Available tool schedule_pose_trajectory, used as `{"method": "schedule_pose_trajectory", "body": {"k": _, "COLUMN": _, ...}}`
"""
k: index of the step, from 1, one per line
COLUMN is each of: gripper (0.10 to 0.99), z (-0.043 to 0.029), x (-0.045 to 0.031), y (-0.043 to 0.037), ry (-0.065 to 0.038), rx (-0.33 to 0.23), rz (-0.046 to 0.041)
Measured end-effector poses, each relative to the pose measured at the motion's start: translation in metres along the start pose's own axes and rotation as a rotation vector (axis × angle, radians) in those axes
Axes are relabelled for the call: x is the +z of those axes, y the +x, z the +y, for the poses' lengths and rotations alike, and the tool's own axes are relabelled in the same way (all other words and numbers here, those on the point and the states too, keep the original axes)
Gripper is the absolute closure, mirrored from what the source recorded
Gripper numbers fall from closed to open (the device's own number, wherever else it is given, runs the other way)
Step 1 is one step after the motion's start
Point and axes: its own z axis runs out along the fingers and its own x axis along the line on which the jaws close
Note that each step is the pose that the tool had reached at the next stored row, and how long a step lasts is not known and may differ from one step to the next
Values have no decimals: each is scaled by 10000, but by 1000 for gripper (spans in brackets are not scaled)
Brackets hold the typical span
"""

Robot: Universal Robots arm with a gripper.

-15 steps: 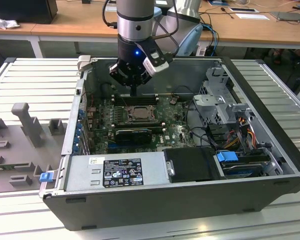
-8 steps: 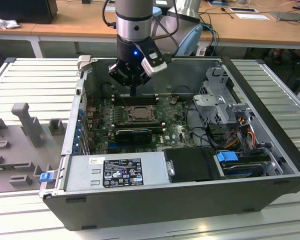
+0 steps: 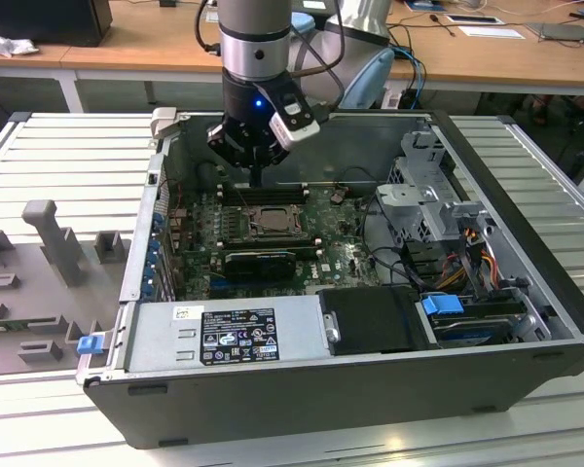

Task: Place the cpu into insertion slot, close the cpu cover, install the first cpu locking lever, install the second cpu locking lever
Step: 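Install the first cpu locking lever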

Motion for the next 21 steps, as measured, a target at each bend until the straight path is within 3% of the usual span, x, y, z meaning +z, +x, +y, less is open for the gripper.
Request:
{"method": "schedule_pose_trajectory", "body": {"k": 10, "gripper": 980, "z": 15, "x": 59, "y": 329, "ry": 4, "rx": 4, "rz": -51}}
{"method": "schedule_pose_trajectory", "body": {"k": 17, "gripper": 980, "z": 64, "x": 122, "y": 416, "ry": 4, "rx": 5, "rz": -52}}
{"method": "schedule_pose_trajectory", "body": {"k": 21, "gripper": 980, "z": 129, "x": 159, "y": 468, "ry": 5, "rx": 5, "rz": -55}}
